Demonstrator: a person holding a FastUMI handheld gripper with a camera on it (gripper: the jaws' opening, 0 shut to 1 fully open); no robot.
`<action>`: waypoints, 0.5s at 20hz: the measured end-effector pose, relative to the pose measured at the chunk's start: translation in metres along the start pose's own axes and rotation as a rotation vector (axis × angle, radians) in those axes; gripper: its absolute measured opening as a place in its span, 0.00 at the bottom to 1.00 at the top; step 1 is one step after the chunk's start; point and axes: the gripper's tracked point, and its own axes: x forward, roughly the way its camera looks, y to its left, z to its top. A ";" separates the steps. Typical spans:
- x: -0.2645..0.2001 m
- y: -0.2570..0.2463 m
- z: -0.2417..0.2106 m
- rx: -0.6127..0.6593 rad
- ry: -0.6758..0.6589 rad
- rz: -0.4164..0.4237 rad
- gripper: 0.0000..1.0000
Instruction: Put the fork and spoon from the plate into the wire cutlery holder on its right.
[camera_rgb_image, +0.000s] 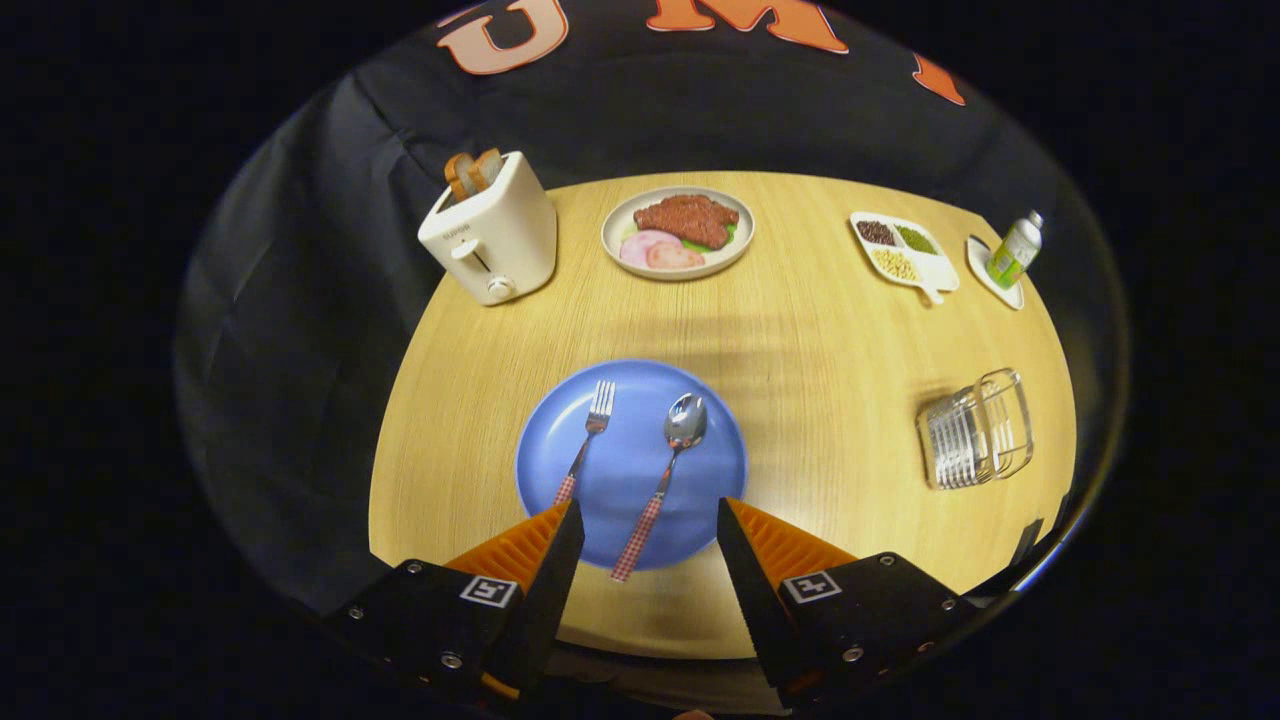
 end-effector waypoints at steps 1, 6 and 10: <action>0.008 0.002 -0.008 0.005 0.023 -0.002 0.80; 0.042 0.004 -0.036 0.034 0.148 -0.038 0.71; 0.059 0.006 -0.050 0.062 0.233 -0.054 0.59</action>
